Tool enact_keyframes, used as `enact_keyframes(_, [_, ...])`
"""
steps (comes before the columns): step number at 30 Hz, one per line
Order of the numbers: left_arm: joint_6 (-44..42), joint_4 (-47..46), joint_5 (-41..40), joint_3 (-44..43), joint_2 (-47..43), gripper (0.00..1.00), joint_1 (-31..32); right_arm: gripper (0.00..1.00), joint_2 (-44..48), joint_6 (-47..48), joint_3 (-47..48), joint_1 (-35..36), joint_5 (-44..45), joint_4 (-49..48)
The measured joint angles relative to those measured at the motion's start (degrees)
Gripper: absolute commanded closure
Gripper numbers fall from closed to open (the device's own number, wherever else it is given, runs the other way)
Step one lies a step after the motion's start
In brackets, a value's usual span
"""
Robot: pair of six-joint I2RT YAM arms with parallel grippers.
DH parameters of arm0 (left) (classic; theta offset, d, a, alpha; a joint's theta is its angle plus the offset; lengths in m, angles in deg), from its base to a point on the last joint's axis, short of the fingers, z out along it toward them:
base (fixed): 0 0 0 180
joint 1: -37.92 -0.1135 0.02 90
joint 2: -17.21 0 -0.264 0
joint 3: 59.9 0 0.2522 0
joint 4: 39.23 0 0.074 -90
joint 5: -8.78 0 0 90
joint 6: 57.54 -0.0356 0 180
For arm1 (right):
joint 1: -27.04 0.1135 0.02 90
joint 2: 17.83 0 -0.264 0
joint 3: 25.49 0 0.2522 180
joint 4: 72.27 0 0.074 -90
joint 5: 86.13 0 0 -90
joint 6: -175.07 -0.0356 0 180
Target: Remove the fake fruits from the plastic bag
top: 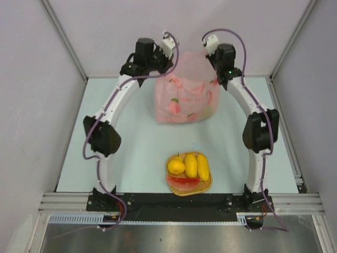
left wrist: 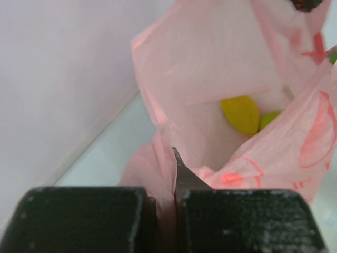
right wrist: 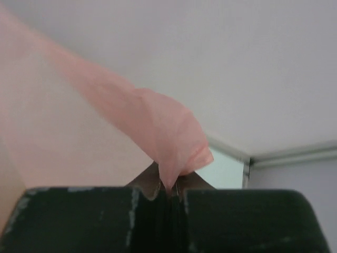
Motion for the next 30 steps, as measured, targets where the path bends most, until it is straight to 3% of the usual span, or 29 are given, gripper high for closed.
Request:
enact_keyframes(4, [3.52, -0.83, 0.09, -26.88, 15.17, 1.0, -1.68, 1.0, -18.97, -3.93, 36.33, -3.69, -1.33, 3.1])
enact_keyframes(6, [4.55, -4.61, 0.5, -29.0, 16.04, 1.0, -2.03, 1.0, -23.54, -4.92, 47.8, -4.83, -1.46, 3.3])
enact_keyframes(8, [4.79, -8.76, 0.76, -25.75, 13.44, 1.0, -1.84, 1.0, -21.88, -5.73, 47.87, -5.88, -1.31, 1.84])
enact_keyframes(9, [4.57, -11.21, 0.92, -22.1, 11.02, 1.0, -1.38, 1.0, -18.49, -6.25, 43.93, -6.29, -1.42, -0.15])
enact_keyframes(14, [2.84, -13.07, 3.91, -10.64, 1.01, 1.0, 3.52, 1.0, 9.16, -7.3, 2.6, -6.84, -4.07, -11.41])
enact_keyframes(18, [1.77, -13.62, 7.5, 6.25, -9.33, 1.0, 7.98, 1.0, 29.35, -8.26, -25.88, -6.75, -5.49, -13.88])
enact_keyframes(23, [2.36, -12.46, 9.6, 24.92, -13.6, 1.0, 10.25, 1.0, 34.97, -9.92, -41.51, -9.22, -6.4, -9.92])
enact_keyframes(26, [3.26, -9.01, 9.64, 32.61, -12.57, 1.0, 10.54, 0.64, 35.04, -10.75, -48.74, -11.15, -6.45, -5.01])
enact_keyframes(27, [3.48, -7.3, 9.66, 34.4, -12.22, 1.0, 10.6, 0.47, 35.04, -10.82, -50.31, -11.78, -6.51, -2.12])
enact_keyframes(29, [3.82, -5.35, 9.75, 36.09, -12.15, 1.0, 10.62, 0.37, 35.65, -11.28, -51.19, -12.48, -7.37, 1.75])
enact_keyframes(30, [3.93, -4.87, 9.9, 36.65, -12.31, 1.0, 10.62, 0.26, 36.5, -11.17, -51.21, -12.59, -8.09, 3.3])
